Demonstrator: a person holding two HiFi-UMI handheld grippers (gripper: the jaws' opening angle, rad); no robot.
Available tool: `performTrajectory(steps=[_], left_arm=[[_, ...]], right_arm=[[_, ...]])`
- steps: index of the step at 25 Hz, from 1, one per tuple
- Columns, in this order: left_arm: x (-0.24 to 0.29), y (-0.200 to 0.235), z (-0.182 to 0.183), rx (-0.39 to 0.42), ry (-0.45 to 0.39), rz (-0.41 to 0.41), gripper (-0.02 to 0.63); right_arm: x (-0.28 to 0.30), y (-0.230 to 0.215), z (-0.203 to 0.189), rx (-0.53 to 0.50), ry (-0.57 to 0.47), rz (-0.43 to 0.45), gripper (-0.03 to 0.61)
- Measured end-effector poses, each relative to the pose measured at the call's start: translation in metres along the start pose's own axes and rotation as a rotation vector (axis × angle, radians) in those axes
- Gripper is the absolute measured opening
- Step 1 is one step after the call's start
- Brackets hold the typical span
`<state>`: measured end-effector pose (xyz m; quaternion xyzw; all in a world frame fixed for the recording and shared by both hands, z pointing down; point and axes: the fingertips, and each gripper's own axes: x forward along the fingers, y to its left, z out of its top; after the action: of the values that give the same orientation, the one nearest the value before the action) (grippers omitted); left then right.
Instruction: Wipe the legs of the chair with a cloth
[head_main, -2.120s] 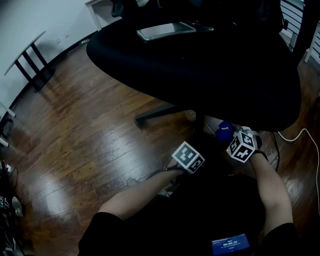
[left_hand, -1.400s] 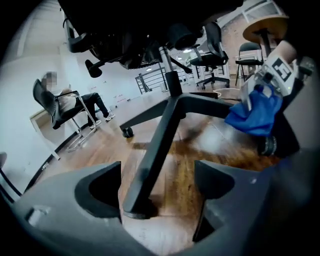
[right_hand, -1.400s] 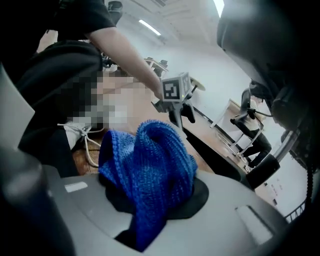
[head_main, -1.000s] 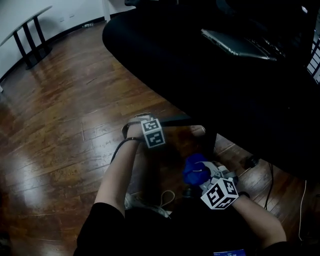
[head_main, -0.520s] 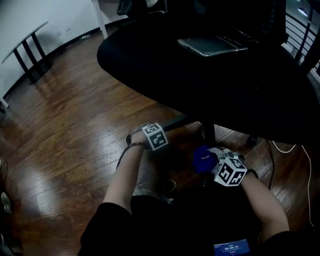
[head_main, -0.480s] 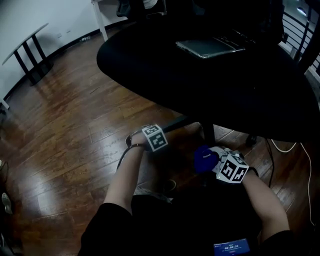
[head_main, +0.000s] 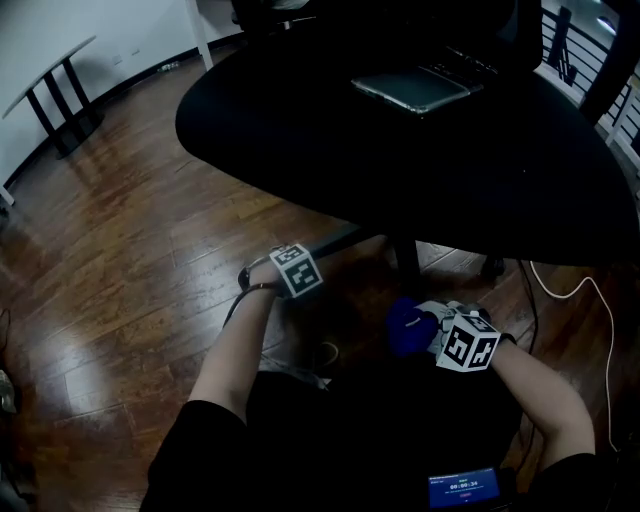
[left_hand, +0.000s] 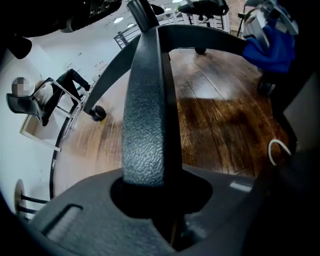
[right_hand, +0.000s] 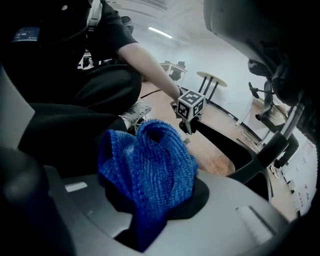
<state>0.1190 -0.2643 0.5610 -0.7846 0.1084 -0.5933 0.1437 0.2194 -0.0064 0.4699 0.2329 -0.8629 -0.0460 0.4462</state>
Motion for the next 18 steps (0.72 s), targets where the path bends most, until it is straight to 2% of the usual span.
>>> performTrajectory(steps=[2, 4, 8, 11, 15, 18], left_arm=[[0.001, 0.003, 0.0, -0.004, 0.008, 0.002, 0.064], [0.003, 0.004, -0.001, -0.008, 0.017, 0.002, 0.064], [0.006, 0.008, -0.004, -0.016, 0.028, 0.004, 0.064], [0.008, 0.014, 0.001, -0.015, 0.023, 0.011, 0.064], [0.01, 0.02, 0.004, -0.016, 0.017, 0.024, 0.064], [0.011, 0.02, 0.002, -0.021, 0.025, 0.037, 0.064]], right_arm=[[0.005, -0.023, 0.0, 0.009, -0.014, -0.056, 0.08], [0.01, -0.063, -0.001, 0.037, -0.034, -0.155, 0.08], [0.018, -0.164, 0.003, 0.179, -0.094, -0.351, 0.08], [0.016, -0.211, 0.004, 0.231, -0.101, -0.452, 0.08], [0.015, -0.211, 0.004, 0.251, -0.103, -0.479, 0.078], [0.015, -0.175, 0.004, 0.234, -0.09, -0.392, 0.08]])
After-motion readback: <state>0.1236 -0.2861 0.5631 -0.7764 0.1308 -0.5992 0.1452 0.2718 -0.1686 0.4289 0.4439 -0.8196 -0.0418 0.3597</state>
